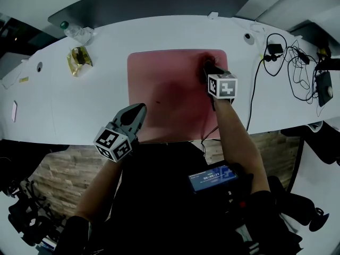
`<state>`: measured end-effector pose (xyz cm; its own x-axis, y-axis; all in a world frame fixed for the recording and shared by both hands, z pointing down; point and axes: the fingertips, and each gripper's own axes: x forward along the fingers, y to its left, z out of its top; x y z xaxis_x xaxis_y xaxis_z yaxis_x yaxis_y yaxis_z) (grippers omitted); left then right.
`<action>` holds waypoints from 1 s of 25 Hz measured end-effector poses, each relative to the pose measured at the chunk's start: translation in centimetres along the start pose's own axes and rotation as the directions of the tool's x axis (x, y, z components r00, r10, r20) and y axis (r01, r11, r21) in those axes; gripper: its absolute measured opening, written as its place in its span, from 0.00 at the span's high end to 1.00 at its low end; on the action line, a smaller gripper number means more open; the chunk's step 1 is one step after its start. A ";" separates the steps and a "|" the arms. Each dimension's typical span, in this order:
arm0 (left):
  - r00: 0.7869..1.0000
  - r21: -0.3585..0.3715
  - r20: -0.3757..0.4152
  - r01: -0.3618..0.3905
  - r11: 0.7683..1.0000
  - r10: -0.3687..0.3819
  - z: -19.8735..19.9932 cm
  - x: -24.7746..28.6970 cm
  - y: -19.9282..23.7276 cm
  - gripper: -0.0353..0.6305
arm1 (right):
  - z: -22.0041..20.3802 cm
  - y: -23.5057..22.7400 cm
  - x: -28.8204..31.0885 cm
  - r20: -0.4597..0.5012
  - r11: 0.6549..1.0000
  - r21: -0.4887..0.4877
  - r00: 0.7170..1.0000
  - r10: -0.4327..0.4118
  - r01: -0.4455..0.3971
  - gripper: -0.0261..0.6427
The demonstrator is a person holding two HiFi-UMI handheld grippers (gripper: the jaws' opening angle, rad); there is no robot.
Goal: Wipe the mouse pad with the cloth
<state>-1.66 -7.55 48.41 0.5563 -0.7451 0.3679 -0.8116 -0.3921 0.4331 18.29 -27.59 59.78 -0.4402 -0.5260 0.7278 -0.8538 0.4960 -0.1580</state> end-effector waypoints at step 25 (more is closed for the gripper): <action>1.000 -0.012 -0.013 -0.021 1.000 0.021 -0.2 3.6 -2.1 0.93 | 2.1 -13.4 -4.3 0.076 0.970 0.049 0.967 -0.243 0.240 0.79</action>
<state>2.14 -9.33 48.96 0.5415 -0.7462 0.3872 -0.8209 -0.3698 0.4352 31.08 -33.45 57.34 -0.2392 -0.6819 0.6913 -0.9470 0.3209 -0.0112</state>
